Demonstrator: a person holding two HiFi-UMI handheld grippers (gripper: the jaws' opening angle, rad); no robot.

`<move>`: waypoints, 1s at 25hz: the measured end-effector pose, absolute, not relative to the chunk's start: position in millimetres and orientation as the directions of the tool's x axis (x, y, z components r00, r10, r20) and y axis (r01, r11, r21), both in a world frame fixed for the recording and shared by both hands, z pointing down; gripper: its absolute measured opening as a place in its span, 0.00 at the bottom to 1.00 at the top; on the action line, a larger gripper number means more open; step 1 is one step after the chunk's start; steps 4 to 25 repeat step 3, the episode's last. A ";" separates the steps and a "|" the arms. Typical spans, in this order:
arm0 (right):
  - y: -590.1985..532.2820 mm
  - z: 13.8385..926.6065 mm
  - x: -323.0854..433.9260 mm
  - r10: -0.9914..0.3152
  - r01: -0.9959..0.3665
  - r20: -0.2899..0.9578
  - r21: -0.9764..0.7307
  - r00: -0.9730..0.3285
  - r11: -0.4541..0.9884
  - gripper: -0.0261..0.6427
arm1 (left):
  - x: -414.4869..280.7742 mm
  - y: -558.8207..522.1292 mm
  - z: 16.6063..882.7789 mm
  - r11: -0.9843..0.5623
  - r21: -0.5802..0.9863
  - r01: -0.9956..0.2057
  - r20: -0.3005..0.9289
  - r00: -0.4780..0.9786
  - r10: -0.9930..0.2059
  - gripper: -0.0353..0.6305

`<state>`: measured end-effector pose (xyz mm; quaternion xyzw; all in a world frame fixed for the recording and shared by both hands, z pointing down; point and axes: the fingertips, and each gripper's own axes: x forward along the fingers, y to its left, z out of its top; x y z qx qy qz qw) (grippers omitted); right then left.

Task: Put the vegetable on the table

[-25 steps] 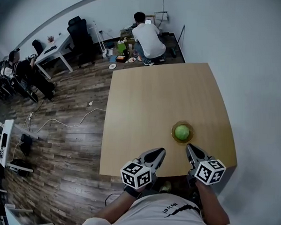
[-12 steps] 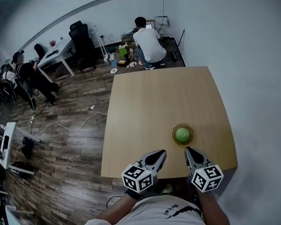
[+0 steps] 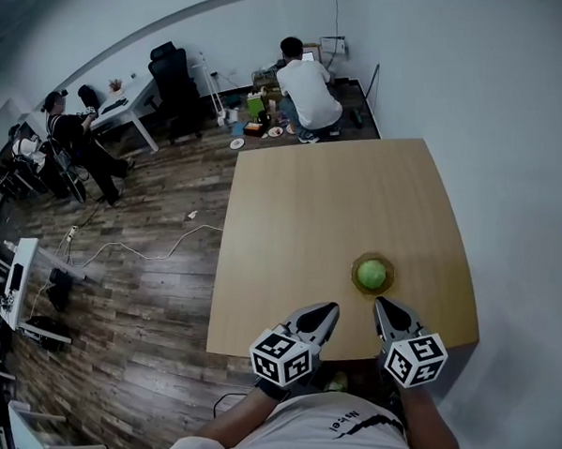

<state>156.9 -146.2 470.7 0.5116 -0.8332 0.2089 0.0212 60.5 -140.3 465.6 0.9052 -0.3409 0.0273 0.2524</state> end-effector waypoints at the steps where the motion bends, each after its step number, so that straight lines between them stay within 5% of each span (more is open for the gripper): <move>1: -143.2 469.4 158.7 -0.846 -0.866 0.253 -0.321 -0.469 0.384 0.06 | 62.4 -138.1 464.4 -0.643 0.441 -0.626 0.221 0.770 -0.598 0.08; 25: -137.1 466.7 162.3 -0.852 -0.874 0.259 -0.313 -0.455 0.371 0.06 | 66.1 -133.5 461.6 -0.649 0.447 -0.615 0.221 0.779 -0.586 0.08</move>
